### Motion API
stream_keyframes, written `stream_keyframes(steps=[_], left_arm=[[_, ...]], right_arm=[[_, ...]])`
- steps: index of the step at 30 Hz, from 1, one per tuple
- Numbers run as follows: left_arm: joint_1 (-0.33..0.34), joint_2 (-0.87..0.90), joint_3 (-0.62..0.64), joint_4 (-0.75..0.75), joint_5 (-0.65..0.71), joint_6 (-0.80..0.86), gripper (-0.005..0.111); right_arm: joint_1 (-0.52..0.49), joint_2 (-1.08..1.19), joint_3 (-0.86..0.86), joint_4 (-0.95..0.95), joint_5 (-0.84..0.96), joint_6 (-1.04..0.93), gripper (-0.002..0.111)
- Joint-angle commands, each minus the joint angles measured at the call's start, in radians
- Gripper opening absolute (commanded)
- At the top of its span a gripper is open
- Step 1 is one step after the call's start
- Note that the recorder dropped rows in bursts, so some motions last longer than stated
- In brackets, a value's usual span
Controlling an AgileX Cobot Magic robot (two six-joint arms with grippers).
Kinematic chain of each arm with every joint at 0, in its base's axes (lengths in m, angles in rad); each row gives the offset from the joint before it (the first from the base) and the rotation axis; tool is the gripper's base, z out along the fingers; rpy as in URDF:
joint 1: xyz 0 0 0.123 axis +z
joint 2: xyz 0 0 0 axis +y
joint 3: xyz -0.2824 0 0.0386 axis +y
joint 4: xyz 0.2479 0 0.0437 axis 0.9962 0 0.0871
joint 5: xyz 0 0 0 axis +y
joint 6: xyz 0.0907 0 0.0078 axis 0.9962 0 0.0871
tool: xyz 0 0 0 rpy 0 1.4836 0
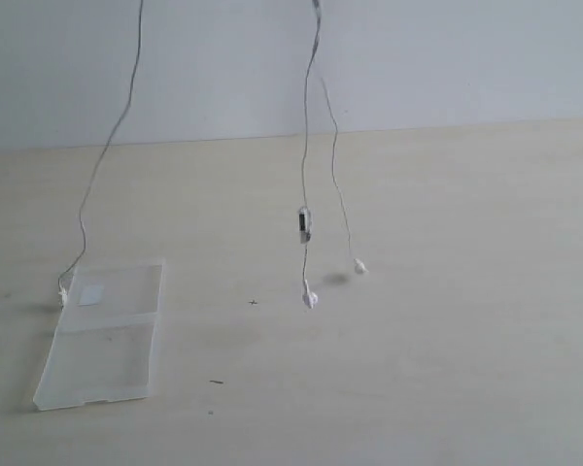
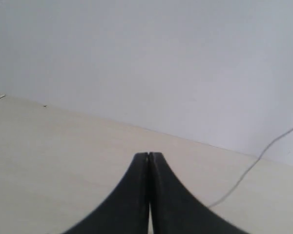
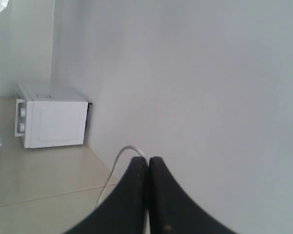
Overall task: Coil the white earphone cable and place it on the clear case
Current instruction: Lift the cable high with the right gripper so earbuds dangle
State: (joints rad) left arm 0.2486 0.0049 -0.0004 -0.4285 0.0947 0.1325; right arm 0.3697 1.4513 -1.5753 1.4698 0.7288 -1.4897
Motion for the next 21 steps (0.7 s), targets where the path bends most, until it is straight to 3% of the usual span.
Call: stream_keyframes(steps=[1, 6, 8, 10, 12, 13, 14, 15, 17, 21], left_arm=[[0.002, -0.005, 0.0, -0.05, -0.022, -0.021, 0.0], [0.002, -0.005, 0.0, -0.16, -0.017, -0.132, 0.0], [0.002, -0.005, 0.0, -0.262, 0.067, -0.144, 0.0], [-0.009, -0.005, -0.057, -0.416, 0.221, 0.067, 0.0], [-0.017, -0.005, -0.111, -0.844, 0.385, 0.63, 0.0], [-0.017, -0.005, -0.119, -1.169, 0.517, 1.066, 0.0], [-0.015, 0.017, -0.116, -1.316, 0.603, 1.328, 0.0], [-0.011, 0.053, -0.118, -1.316, 0.63, 1.435, 0.0], [-0.009, 0.16, -0.116, -1.316, 0.63, 1.381, 0.0], [-0.009, 0.401, -0.149, -1.316, 0.791, 1.435, 0.0]], right_arm=[[-0.004, -0.011, -0.074, -0.003, -0.003, 0.019, 0.0], [-0.004, -0.011, -0.138, -0.012, -0.005, 0.02, 0.0], [-0.004, -0.011, -0.175, -0.05, -0.016, 0.072, 0.0], [-0.004, -0.011, -0.191, -0.121, -0.036, 0.139, 0.0], [-0.004, -0.011, -0.191, -0.145, -0.053, 0.155, 0.0], [-0.004, -0.011, -0.196, -0.141, -0.05, 0.158, 0.0], [-0.004, -0.011, -0.2, -0.139, -0.044, 0.175, 0.0], [-0.004, -0.011, -0.209, -0.141, -0.036, 0.199, 0.0], [-0.004, -0.011, -0.22, -0.145, -0.011, 0.236, 0.0], [-0.004, -0.014, -0.22, -0.145, 0.009, 0.253, 0.0]])
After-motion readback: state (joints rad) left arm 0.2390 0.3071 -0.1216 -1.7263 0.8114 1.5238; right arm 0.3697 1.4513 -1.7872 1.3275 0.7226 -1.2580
